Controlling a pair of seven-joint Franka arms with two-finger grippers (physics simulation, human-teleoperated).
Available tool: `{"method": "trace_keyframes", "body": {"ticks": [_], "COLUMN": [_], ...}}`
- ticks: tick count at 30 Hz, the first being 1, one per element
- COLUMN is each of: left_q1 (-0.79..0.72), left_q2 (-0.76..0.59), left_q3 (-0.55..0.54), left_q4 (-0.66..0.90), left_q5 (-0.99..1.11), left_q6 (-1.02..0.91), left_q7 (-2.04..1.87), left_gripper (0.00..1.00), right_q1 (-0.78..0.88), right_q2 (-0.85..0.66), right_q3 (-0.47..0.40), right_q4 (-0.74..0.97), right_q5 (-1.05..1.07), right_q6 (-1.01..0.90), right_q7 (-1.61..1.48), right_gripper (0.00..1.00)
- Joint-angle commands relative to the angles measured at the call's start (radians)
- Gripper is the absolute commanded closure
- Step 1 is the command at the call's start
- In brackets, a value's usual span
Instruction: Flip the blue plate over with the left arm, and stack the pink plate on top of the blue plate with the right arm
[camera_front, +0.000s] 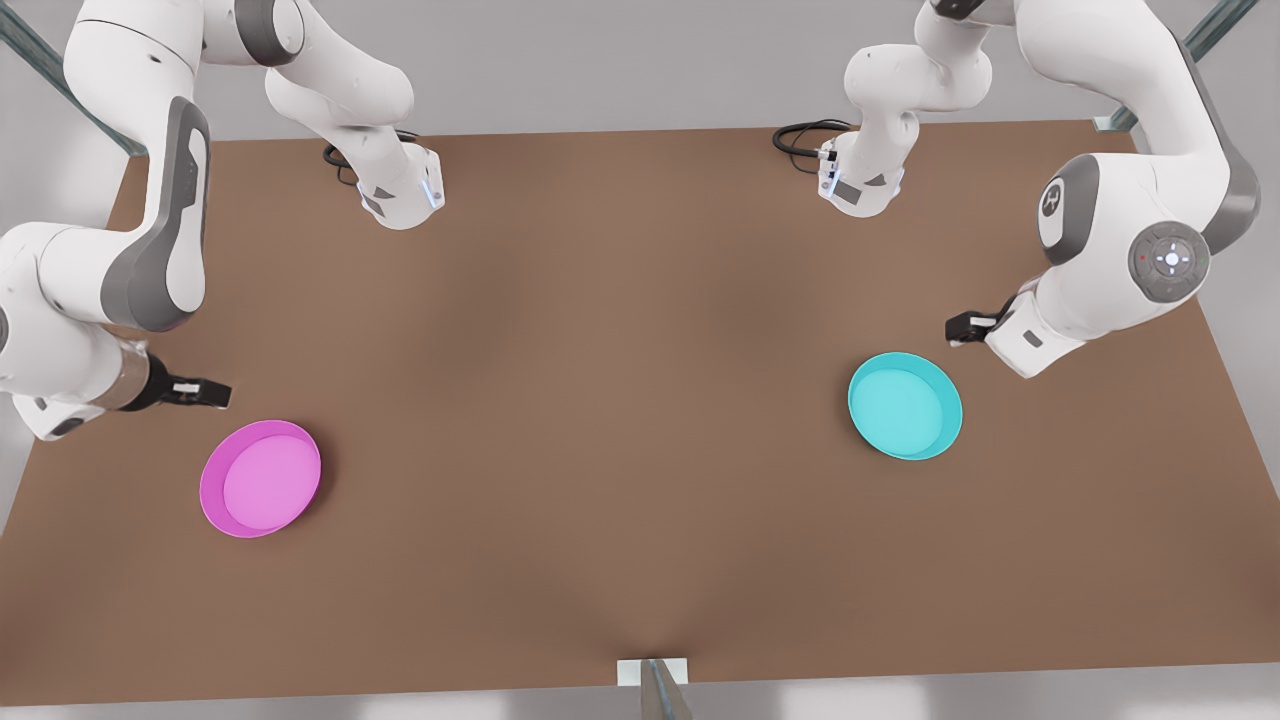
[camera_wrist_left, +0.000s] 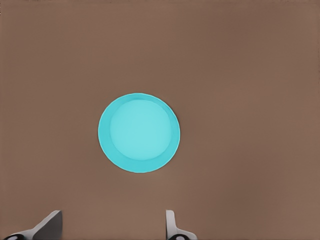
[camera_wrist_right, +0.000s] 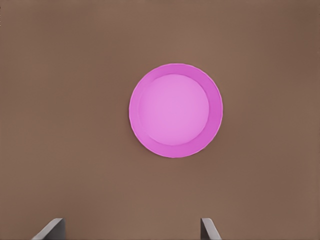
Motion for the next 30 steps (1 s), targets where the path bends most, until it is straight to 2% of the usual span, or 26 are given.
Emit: {"method": "trace_keyframes", "body": {"ticks": [1,3,4,6,9,12,16,18,24,25,26,30], "left_q1": [-0.003,0.013,0.089,0.244,0.333,0.343,0.360,0.360,0.353,0.349,0.347,0.341], "left_q2": [-0.005,0.038,0.119,0.249,0.411,0.470,0.474,0.451,0.463,0.466,0.467,0.467], "left_q3": [0.000,0.001,0.008,0.006,0.006,0.006,0.006,0.006,0.006,0.006,0.006,0.005], "left_q4": [0.001,-0.001,-0.016,-0.088,-0.145,-0.202,-0.234,-0.242,-0.246,-0.246,-0.248,-0.248], "left_q5": [0.000,0.000,-0.020,-0.152,-0.197,-0.197,-0.198,-0.309,-0.332,-0.332,-0.332,-0.332], "left_q6": [0.030,0.031,0.056,0.272,0.563,0.677,0.643,0.559,0.553,0.550,0.548,0.539], "left_q7": [0.006,-0.001,0.006,0.035,0.598,0.709,0.763,0.761,0.755,0.752,0.752,0.750], "left_gripper": [0.00,0.00,0.00,0.00,0.00,0.00,0.00,0.00,0.00,0.16,0.28,0.30], "right_q1": [-0.001,0.000,0.000,-0.004,0.000,-0.026,-0.058,-0.087,-0.110,-0.110,-0.110,-0.110], "right_q2": [-0.002,-0.002,-0.002,0.004,0.003,0.007,0.009,0.014,0.014,0.015,0.015,0.015], "right_q3": [0.000,0.000,-0.001,0.000,0.005,-0.001,-0.005,-0.003,-0.001,-0.003,-0.003,-0.003], "right_q4": [0.000,0.000,0.000,-0.001,0.007,0.117,0.158,0.160,0.160,0.160,0.160,0.158], "right_q5": [-0.005,-0.005,-0.005,-0.012,-0.014,-0.020,0.020,0.045,0.045,0.045,0.045,0.045], "right_q6": [0.082,0.082,0.084,0.082,0.082,0.044,-0.118,-0.131,-0.140,-0.140,-0.140,-0.142], "right_q7": [0.062,0.062,0.062,0.066,0.066,0.003,-0.014,-0.014,-0.015,-0.015,-0.014,-0.015], "right_gripper": [0.00,0.00,0.00,0.00,0.00,0.00,0.00,0.00,0.00,0.00,0.00,0.00]}}
